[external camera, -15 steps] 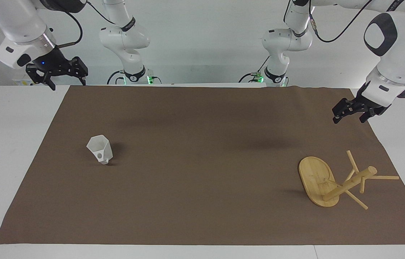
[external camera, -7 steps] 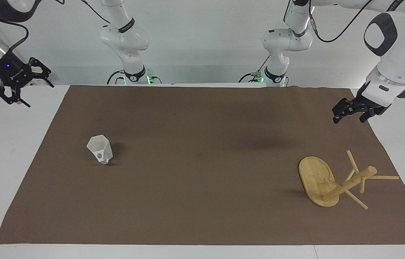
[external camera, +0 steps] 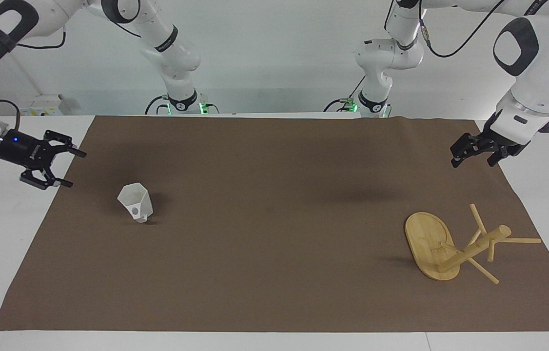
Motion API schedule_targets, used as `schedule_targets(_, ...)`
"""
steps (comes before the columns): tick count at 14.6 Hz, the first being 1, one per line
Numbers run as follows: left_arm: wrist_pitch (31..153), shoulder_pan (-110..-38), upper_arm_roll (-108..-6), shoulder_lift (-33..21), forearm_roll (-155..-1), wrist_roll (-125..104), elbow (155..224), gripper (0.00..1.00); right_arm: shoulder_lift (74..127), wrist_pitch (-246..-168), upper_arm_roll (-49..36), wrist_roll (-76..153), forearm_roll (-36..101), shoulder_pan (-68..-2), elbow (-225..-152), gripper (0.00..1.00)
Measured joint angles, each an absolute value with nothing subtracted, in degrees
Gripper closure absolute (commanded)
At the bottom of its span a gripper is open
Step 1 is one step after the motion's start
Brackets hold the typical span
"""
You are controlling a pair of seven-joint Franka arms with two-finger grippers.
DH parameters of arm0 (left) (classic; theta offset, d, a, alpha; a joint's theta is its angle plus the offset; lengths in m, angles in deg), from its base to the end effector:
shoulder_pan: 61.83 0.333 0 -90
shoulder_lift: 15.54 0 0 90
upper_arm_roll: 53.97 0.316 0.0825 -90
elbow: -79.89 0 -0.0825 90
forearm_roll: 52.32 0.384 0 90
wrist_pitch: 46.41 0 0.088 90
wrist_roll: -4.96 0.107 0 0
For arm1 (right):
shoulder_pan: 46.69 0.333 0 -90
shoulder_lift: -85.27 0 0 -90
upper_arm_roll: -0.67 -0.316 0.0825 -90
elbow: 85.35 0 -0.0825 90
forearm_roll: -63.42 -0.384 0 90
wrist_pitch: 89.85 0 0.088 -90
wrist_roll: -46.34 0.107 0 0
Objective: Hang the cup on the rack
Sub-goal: 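Reach the right gripper down to the white faceted cup, then close the right gripper on the white cup's rim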
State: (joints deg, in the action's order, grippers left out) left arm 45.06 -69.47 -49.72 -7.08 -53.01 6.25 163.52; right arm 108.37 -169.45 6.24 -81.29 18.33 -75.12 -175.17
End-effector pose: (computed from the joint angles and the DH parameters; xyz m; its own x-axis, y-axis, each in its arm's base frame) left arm 0.6003 -0.0402 0.5941 0.9966 -0.0820 -0.0104 -0.0820 -0.9966 0.0014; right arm 0.5609 -0.2655 0.4105 0.0282 0.5957 0.8027 0.9996 -0.0246 -0.0169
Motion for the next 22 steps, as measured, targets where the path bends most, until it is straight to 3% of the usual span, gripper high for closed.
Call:
schedule_targets(5, 45.1, -69.5, -49.7, -7.1, -53.0, 6.3, 163.5, 0.00, 123.6, -164.9, 5.6, -91.9, 9.6, -79.5, -173.9, 0.00)
schedule_targets(7, 45.1, -69.5, -49.7, -7.1, -53.0, 6.3, 163.5, 0.00, 127.3, -164.6, 4.6, -92.6, 8.6, -79.3, -172.4, 0.00)
schedule_targets(22, 45.1, -69.5, -49.7, -7.1, -53.0, 6.3, 163.5, 0.00, 127.8, -167.6, 3.7, -96.5, 8.5, -74.2, -177.1, 0.00)
